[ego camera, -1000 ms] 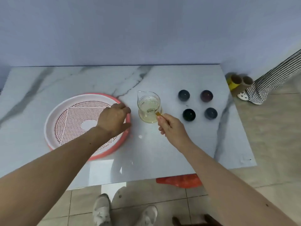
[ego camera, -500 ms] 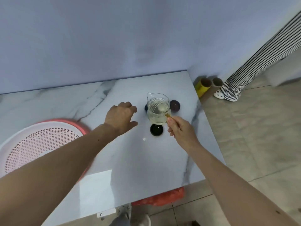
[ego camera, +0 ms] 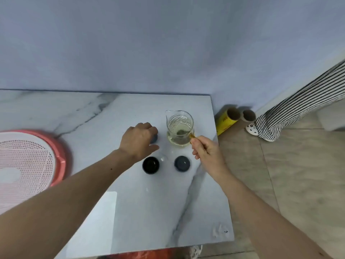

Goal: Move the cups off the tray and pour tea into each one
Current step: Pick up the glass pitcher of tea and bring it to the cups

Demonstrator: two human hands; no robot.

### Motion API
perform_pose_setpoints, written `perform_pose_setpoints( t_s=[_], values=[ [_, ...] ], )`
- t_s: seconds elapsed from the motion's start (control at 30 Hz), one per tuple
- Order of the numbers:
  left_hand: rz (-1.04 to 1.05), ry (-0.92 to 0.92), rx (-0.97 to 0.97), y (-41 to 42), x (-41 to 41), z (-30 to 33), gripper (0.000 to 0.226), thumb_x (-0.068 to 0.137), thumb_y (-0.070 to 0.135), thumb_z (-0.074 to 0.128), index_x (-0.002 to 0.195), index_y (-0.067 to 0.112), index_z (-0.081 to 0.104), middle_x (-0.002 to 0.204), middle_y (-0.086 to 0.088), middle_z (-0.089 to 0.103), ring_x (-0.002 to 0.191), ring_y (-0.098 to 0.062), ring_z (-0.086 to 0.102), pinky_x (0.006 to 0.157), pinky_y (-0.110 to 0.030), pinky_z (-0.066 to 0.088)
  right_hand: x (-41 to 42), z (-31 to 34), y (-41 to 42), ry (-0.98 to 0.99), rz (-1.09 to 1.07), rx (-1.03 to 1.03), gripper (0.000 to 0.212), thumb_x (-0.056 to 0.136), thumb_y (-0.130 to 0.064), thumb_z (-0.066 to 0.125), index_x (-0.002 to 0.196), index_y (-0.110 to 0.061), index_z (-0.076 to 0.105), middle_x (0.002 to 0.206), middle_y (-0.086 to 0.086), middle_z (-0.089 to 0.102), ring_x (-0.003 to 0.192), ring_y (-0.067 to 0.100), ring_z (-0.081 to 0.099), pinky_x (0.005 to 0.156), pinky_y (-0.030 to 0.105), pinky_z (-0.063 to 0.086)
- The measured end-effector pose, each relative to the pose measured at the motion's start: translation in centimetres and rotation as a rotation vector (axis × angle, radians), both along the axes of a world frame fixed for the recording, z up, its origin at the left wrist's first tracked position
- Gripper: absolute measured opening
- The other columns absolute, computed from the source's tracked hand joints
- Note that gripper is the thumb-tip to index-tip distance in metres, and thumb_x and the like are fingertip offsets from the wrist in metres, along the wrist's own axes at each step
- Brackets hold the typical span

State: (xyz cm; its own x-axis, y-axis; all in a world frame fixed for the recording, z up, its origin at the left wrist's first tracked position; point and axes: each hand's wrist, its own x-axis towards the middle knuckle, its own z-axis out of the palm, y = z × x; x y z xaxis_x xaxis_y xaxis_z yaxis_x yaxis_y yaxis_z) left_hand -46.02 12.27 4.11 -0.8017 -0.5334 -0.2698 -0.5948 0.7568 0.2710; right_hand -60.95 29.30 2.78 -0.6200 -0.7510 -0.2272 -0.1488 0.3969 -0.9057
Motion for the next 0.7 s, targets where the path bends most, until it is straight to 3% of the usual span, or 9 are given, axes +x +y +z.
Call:
perform_pose_setpoints(
  t_s=[0.33,0.53,0.7],
  values=[
    [0.203,0.031,0.013,5.6,-3.4,-6.1,0.059,0.078,0.045,0.07,0.129,0.019,0.054,0.13,-0.003,0.057,0.118,-0.025,0.053,0.088,-0.038,0.044,-7.0,-4.2,2.6,0.121,0.206,0.027,0.032,0.096,-0.032,0.05,0.081,-0.006,0.061,0.066,0.003,0.056,0.062,0.016,0.053,0.063,0.04,0.05],
    [0.194,0.113,0.001,4.8,-3.9,-8.9,0.063,0.074,0.05,0.072,0.128,0.023,0.053,0.13,0.002,0.056,0.121,-0.021,0.051,0.088,-0.037,0.046,-8.7,-7.6,2.4,0.189,0.248,-0.018,0.032,0.096,-0.037,0.047,0.071,-0.02,0.057,0.061,0.0,0.055,0.056,0.013,0.047,0.056,0.028,0.042],
    [0.168,0.201,-0.015,4.2,-4.2,-10.4,0.062,0.073,0.053,0.072,0.125,0.025,0.054,0.127,0.004,0.056,0.119,-0.019,0.051,0.088,-0.035,0.045,-9.6,-9.6,2.0,0.267,0.26,-0.125,0.036,0.099,-0.035,0.042,0.07,-0.018,0.053,0.06,0.001,0.053,0.055,0.012,0.045,0.054,0.024,0.038]
  ],
)
